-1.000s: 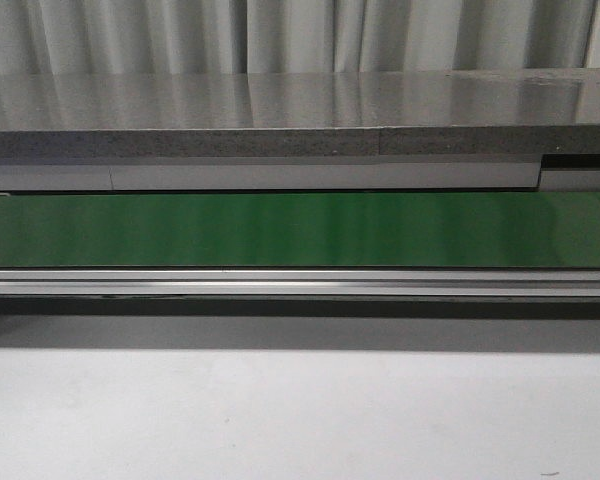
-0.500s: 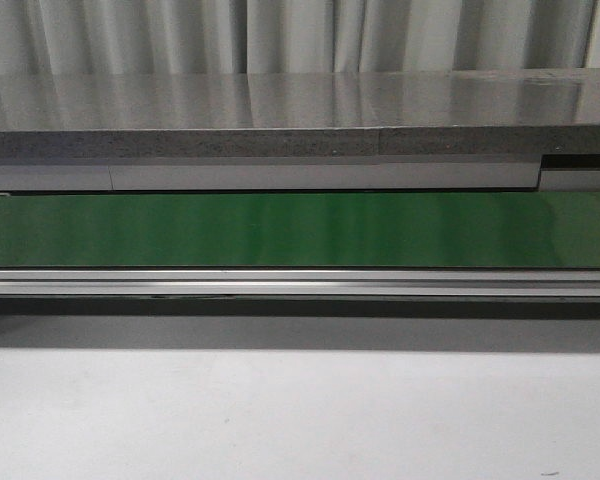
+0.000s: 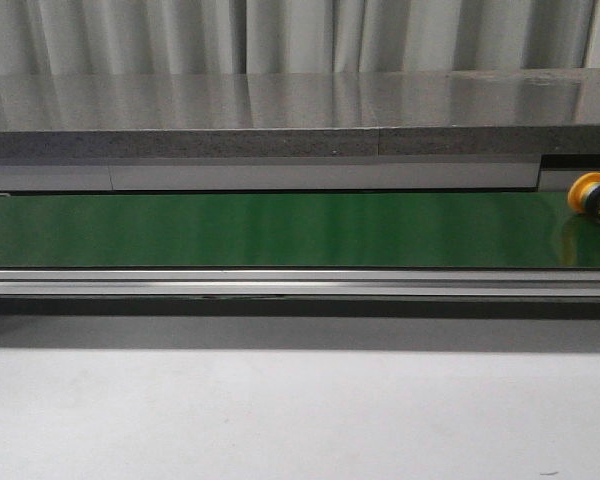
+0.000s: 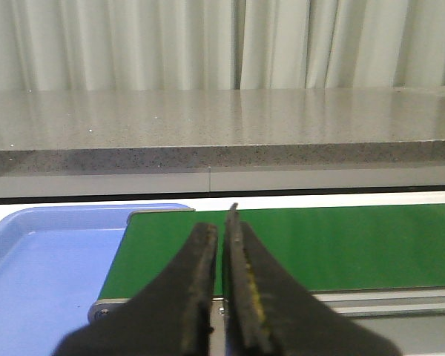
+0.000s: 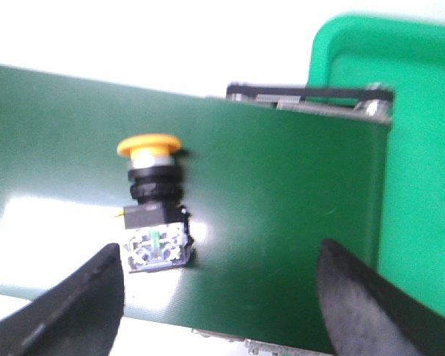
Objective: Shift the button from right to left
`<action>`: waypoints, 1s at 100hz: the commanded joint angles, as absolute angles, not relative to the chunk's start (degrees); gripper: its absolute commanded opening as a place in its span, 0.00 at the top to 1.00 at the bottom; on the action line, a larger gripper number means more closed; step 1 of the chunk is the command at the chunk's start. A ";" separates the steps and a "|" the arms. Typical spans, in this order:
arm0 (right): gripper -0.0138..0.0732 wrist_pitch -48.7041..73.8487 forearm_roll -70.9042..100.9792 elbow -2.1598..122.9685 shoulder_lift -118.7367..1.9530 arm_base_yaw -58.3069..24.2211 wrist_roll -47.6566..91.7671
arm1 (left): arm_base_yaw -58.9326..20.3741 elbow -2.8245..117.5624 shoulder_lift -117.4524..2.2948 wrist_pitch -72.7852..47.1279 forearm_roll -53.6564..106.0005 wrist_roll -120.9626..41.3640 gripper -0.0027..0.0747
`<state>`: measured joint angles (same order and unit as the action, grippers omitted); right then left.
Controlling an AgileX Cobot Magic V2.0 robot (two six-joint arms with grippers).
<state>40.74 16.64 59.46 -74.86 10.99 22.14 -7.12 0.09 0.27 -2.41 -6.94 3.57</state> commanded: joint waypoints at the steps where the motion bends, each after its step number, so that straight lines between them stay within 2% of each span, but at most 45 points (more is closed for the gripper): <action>1: 0.25 35.30 18.06 59.12 -68.81 11.01 22.94 | -7.43 -2.25 2.35 2.14 -6.86 3.80 0.96; 33: 0.25 14.66 18.17 40.95 -49.95 10.68 23.48 | -7.43 -2.25 2.35 2.14 -6.86 3.80 0.96; 46: 0.25 8.35 18.20 33.85 -42.83 6.94 23.48 | -7.43 -2.25 2.35 2.14 -6.86 3.80 0.96; 72: 0.26 9.01 19.23 25.13 -30.88 -0.73 23.43 | -7.43 -2.25 2.35 2.14 -6.86 3.80 0.96; 95: 0.26 10.27 23.08 20.50 -22.79 -1.70 23.43 | -7.43 -2.25 2.35 2.14 -6.86 3.80 0.96; 100: 0.29 10.17 23.09 19.96 -21.33 -1.70 23.43 | -7.43 -2.25 2.35 2.14 -6.86 3.80 0.96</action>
